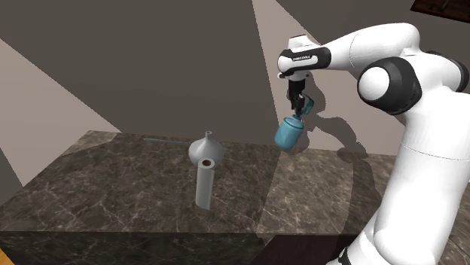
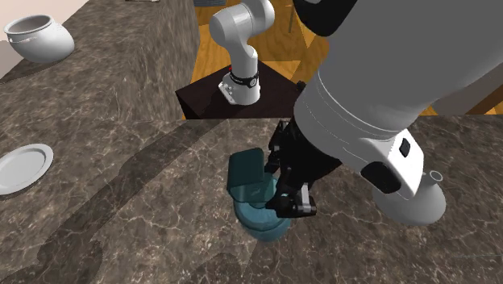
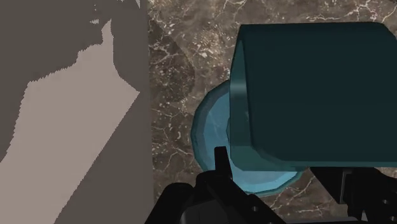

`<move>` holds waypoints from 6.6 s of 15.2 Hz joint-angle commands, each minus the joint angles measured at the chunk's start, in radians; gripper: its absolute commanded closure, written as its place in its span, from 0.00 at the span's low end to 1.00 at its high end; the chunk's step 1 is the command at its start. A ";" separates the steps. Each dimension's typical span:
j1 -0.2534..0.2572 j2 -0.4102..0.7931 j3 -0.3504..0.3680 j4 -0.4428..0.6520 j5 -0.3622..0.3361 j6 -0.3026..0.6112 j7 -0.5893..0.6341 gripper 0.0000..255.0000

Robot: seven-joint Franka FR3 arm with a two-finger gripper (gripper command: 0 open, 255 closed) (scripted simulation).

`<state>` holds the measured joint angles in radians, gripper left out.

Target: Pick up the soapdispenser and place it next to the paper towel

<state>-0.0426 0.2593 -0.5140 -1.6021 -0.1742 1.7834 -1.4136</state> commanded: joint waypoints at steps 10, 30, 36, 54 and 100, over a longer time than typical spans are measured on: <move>-0.009 0.011 -0.004 0.163 0.009 -0.147 -0.038 1.00; -0.083 0.144 -0.014 0.622 0.071 -0.468 -0.141 1.00; -0.008 0.064 -0.008 0.573 0.030 -0.509 -0.088 1.00; 0.329 -0.311 0.202 0.273 -0.107 -0.675 0.377 1.00; 0.565 -0.442 0.465 -0.095 0.040 -0.542 0.954 1.00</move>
<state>0.5225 -0.1790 -0.0476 -1.6796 -0.1347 1.2265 -0.4606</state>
